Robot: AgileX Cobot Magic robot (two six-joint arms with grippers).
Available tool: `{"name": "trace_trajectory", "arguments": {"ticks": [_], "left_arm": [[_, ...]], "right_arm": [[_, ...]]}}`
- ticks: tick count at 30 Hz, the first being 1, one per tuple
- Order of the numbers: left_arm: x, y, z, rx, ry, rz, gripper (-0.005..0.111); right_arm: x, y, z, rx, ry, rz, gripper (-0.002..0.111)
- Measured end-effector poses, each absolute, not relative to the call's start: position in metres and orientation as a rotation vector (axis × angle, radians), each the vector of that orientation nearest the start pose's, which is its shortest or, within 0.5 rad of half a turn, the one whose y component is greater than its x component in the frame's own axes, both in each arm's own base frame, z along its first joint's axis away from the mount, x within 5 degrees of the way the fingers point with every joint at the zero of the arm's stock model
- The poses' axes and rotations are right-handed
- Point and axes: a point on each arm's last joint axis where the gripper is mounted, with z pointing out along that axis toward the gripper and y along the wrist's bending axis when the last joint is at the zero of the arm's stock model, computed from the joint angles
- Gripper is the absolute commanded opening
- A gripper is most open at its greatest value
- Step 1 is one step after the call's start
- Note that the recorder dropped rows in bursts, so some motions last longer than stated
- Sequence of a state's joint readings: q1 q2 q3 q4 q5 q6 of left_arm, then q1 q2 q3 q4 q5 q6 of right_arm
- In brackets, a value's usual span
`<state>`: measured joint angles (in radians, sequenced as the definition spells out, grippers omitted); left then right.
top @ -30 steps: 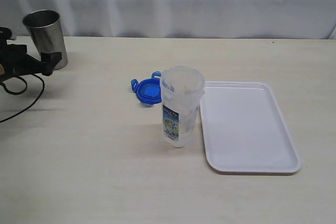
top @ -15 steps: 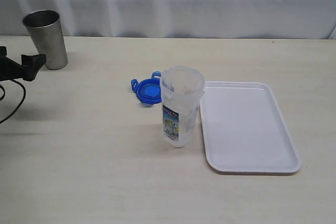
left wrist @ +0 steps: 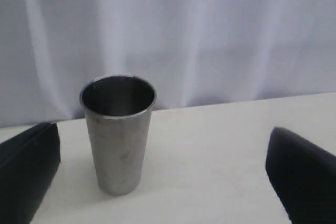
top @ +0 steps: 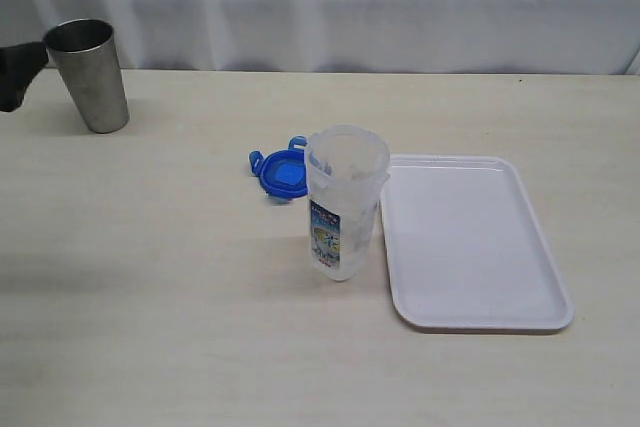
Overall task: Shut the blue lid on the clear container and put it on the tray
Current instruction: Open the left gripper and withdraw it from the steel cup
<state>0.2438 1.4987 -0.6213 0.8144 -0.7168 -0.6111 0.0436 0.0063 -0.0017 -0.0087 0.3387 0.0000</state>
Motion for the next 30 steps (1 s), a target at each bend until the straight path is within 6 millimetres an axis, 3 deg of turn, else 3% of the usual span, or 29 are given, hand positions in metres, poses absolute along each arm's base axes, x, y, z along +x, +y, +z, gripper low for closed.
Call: {"name": "trace_trajectory", "arguments": {"ticks": [13, 17, 24, 30], "left_arm": [[0.241, 0.009, 0.323, 0.335, 1.415, -0.172, 0.104], [0.233, 0.003, 0.333, 0.353, 1.347, -0.235, 0.104], [0.232, 0.001, 0.333, 0.200, 1.392, -0.451, 0.104], [0.235, 0.005, 0.334, 0.170, 1.424, -0.417, 0.104]], "right_arm": [[0.054, 0.002, 0.183, -0.045, 1.826, 0.022, 0.005], [0.054, 0.002, 0.183, -0.045, 1.826, 0.022, 0.005], [0.054, 0.002, 0.183, -0.045, 1.826, 0.022, 0.005], [0.054, 0.002, 0.183, -0.045, 1.826, 0.022, 0.005]]}}
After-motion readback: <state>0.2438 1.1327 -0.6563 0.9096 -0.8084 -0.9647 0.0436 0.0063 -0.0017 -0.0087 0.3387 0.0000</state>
